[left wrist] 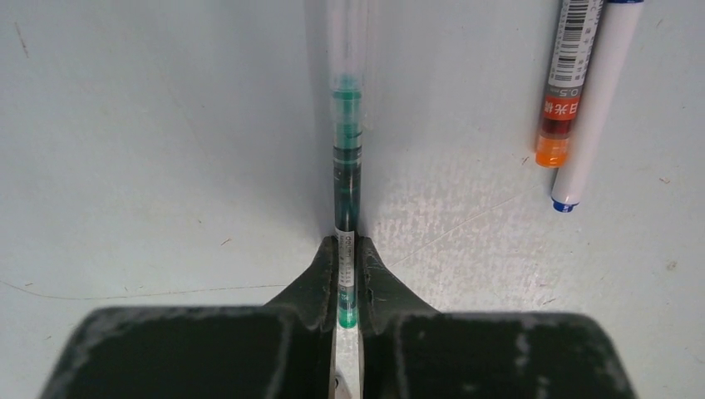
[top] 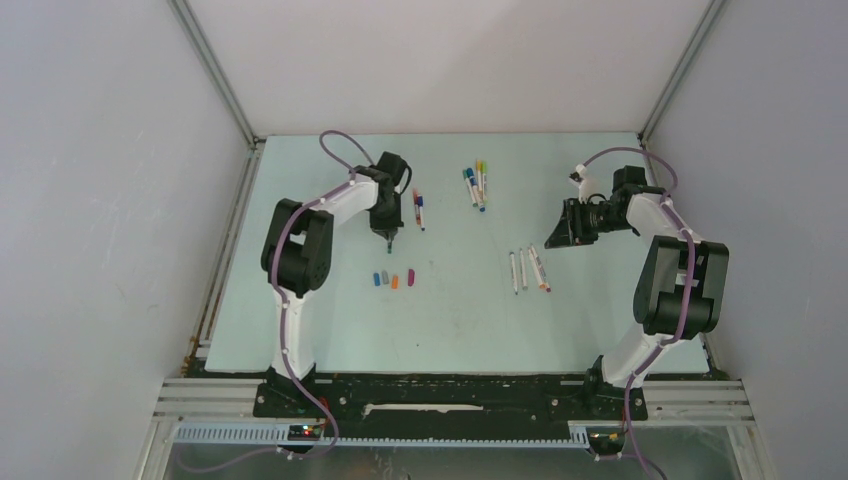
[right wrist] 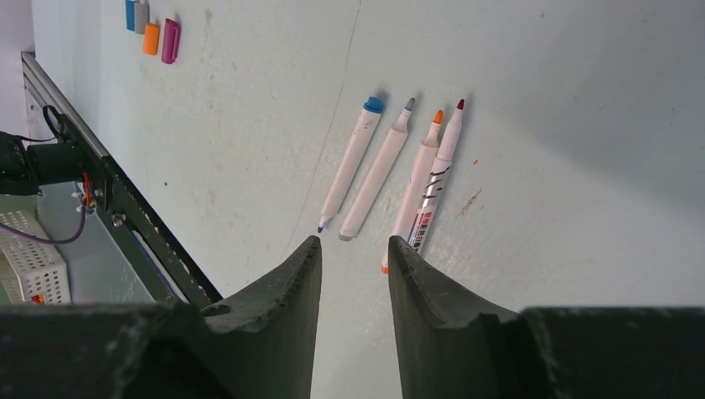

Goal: Open the pen caps
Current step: Pick up the pen from the center of the board, then open the pen cap from the pen, then place the pen at the center of the board.

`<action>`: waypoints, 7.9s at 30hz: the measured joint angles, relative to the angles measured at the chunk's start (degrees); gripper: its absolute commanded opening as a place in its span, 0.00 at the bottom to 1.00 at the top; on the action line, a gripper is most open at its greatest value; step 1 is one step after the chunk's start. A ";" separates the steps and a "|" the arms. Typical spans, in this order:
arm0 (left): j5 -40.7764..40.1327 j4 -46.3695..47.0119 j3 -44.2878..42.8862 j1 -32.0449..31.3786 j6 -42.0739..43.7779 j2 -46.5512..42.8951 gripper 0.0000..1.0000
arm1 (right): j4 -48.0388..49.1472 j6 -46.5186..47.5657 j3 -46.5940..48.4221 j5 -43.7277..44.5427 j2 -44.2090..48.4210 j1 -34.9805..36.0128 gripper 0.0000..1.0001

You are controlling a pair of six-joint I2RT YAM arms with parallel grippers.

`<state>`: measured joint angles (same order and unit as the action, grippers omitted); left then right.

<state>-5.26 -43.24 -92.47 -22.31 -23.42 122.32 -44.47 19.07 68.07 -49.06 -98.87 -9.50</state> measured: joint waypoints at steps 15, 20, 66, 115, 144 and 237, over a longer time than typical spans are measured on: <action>3.21 12.22 15.58 0.00 -0.04 -12.61 0.00 | -2.08 3.43 0.02 -5.44 2.38 -0.02 0.38; 9.81 22.43 24.76 0.11 -1.03 -23.15 0.00 | -4.50 7.19 0.02 -10.34 4.94 0.09 0.38; 26.49 83.01 37.66 -23.65 -21.84 -29.55 0.00 | -5.86 5.31 0.11 -33.94 6.56 15.30 0.41; 23.37 72.26 36.00 -18.71 -24.59 -34.25 0.47 | -10.29 12.94 0.98 -25.24 6.54 23.23 0.00; 23.67 73.11 35.34 -20.76 -24.20 -34.23 0.00 | -11.08 11.50 1.97 -26.25 6.25 19.54 0.38; 11.65 51.08 54.99 -16.98 -10.43 -52.11 0.04 | -0.68 -3.21 -2.03 20.72 -7.87 5.01 0.27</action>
<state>6.39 7.84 -37.47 -39.29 -33.85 70.22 -45.15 15.86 66.04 -28.34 -106.74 -4.49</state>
